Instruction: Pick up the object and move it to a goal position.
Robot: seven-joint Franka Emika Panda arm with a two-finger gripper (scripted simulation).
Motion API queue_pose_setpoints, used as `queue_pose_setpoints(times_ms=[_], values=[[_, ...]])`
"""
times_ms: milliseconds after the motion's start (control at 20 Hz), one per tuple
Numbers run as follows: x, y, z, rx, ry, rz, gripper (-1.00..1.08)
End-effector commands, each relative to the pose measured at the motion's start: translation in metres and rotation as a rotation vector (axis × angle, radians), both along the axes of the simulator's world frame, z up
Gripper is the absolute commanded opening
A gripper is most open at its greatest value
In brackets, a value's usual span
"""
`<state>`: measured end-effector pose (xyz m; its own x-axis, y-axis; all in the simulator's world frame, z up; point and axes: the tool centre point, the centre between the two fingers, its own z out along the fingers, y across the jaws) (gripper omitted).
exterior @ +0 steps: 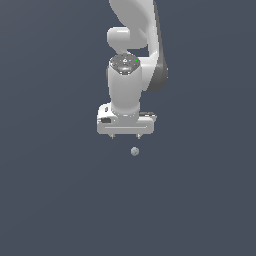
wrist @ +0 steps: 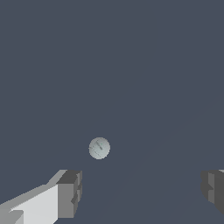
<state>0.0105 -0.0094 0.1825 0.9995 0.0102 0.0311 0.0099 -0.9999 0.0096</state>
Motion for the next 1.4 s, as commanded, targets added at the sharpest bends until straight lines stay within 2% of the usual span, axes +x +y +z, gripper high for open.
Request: queue_pose_setpoints(times_ms=[0, 600, 1350], values=[[0.0, 0.0, 0.0, 0.0, 0.0, 0.002, 1.0], [-0.002, 0.01, -0.023, 0.01, 0.006, -0.115, 1.0], [-0.015, 0.035, -0.088, 0.021, 0.023, -0.453, 1.0]])
